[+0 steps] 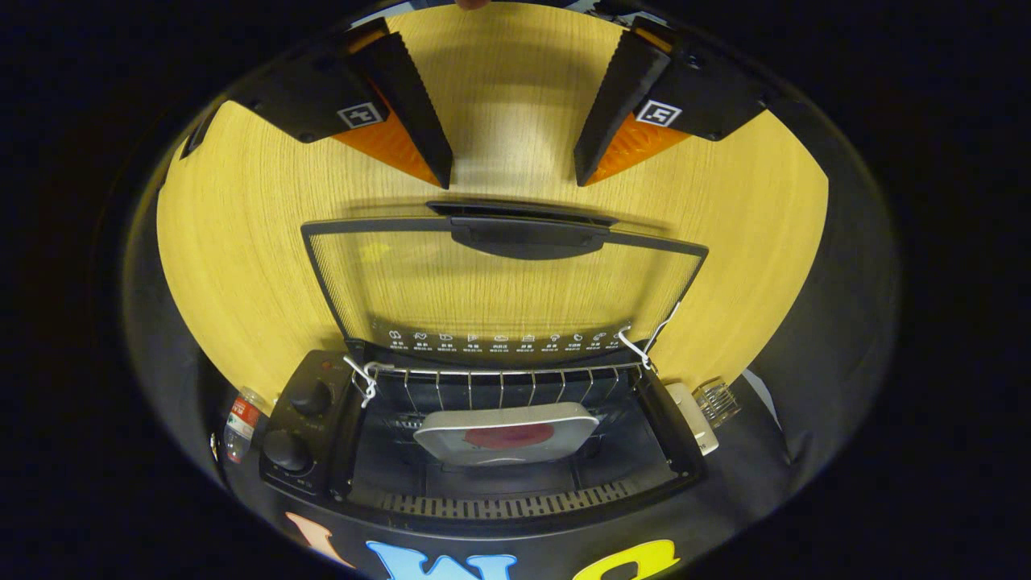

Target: Open the toaster oven, put the food inside, and close the toaster oven door.

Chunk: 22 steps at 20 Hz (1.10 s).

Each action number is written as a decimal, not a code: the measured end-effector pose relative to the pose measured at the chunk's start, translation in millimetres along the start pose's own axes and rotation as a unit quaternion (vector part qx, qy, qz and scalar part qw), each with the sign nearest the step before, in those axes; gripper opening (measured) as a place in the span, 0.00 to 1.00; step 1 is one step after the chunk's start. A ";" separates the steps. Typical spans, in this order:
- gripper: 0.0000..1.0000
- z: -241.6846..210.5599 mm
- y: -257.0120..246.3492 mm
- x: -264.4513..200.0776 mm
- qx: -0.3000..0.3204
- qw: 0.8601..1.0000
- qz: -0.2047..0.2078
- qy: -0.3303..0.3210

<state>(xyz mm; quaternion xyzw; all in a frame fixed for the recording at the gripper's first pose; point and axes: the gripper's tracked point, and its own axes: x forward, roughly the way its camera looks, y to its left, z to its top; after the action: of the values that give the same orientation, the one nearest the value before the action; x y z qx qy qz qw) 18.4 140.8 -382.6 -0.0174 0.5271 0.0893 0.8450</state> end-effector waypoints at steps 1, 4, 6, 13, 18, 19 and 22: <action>0.97 0.7 -2.1 2.2 -0.009 1.000 -0.008 0.002; 0.96 1.5 -2.8 3.5 -0.015 0.999 -0.033 0.006; 0.96 2.6 -2.4 4.8 -0.010 0.999 -0.040 0.000; 0.96 8.7 0.0 -10.2 -0.016 0.998 -0.057 -0.034; 0.96 27.2 -1.0 -32.4 -0.037 0.992 -0.075 -0.097; 0.96 30.6 -0.7 -35.1 -0.040 0.990 -0.078 -0.107; 0.96 44.1 0.5 -45.4 -0.041 0.987 -0.077 -0.132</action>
<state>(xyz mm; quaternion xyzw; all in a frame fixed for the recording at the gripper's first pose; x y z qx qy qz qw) 38.1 140.8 -322.5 -0.0808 0.4041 0.0472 0.9099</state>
